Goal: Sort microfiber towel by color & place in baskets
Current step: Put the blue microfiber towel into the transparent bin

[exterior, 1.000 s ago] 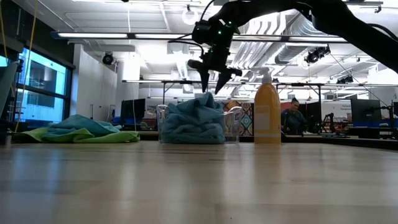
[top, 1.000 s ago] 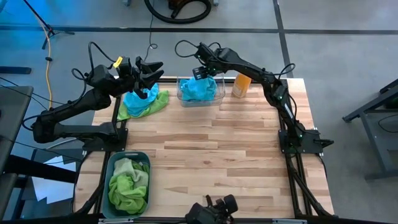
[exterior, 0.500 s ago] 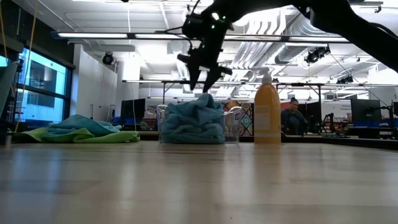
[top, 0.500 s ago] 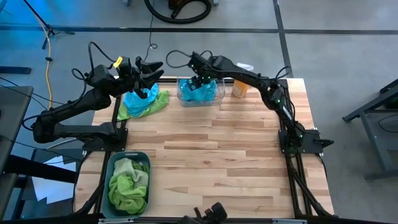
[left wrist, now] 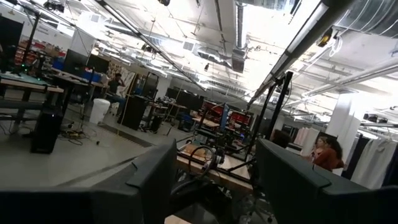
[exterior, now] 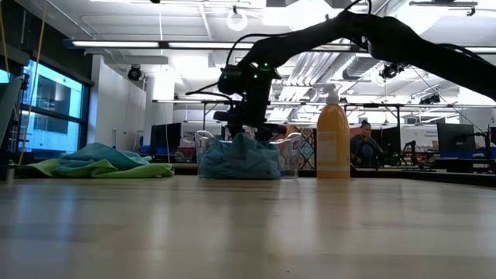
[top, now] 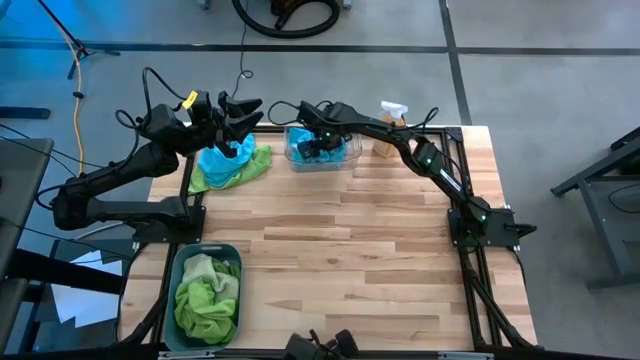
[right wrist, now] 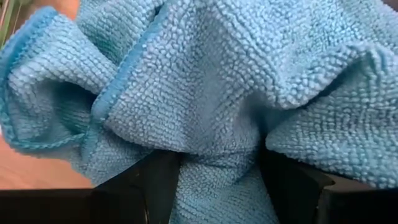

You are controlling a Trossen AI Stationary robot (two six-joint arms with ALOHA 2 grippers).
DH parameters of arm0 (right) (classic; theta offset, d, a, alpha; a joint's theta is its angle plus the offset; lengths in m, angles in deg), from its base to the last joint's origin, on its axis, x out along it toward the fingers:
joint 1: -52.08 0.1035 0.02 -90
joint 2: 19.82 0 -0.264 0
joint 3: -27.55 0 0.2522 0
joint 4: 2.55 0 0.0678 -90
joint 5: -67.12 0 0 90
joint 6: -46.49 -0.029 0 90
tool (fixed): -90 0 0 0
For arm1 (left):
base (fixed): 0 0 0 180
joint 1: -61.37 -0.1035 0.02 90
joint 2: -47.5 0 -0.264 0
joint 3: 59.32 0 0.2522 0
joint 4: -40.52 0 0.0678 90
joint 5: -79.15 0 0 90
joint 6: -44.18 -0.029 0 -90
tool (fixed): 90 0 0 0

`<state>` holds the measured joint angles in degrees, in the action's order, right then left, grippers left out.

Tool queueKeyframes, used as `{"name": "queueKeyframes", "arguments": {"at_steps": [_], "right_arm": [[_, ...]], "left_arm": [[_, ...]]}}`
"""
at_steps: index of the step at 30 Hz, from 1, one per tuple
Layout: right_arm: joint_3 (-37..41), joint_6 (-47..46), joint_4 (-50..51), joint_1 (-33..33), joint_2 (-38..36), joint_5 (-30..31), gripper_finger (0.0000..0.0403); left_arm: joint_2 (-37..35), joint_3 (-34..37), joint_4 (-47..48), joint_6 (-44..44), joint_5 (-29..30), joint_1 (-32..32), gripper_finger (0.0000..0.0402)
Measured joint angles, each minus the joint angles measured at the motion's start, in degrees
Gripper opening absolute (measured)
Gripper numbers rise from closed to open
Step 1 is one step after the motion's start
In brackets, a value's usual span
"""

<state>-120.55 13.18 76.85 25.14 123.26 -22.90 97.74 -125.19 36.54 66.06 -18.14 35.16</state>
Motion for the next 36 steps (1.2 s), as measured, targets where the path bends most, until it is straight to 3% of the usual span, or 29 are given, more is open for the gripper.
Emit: {"name": "queueKeyframes", "arguments": {"at_steps": [6,23,31,36], "right_arm": [[0.2,-0.3,-0.1,-0.5,-1.8,-0.3,0.0216],[0.2,4.8,-8.1,-1.5,-17.9,0.6,0.0216],[0.2,14.6,-2.5,-0.2,-26.4,7.5,0.0216],[0.2,20.9,5.9,0.6,-29.1,12.4,0.0216]], "left_arm": [[0.0,0.0,0.0,-0.2,0.4,0.0,0.0209],[0.0,0.0,0.5,-0.5,0.4,0.0,0.0209],[1.1,0.0,11.4,1.5,0.4,0.0,0.0209],[3.0,0.0,11.6,1.6,-1.2,0.6,0.0209]]}}
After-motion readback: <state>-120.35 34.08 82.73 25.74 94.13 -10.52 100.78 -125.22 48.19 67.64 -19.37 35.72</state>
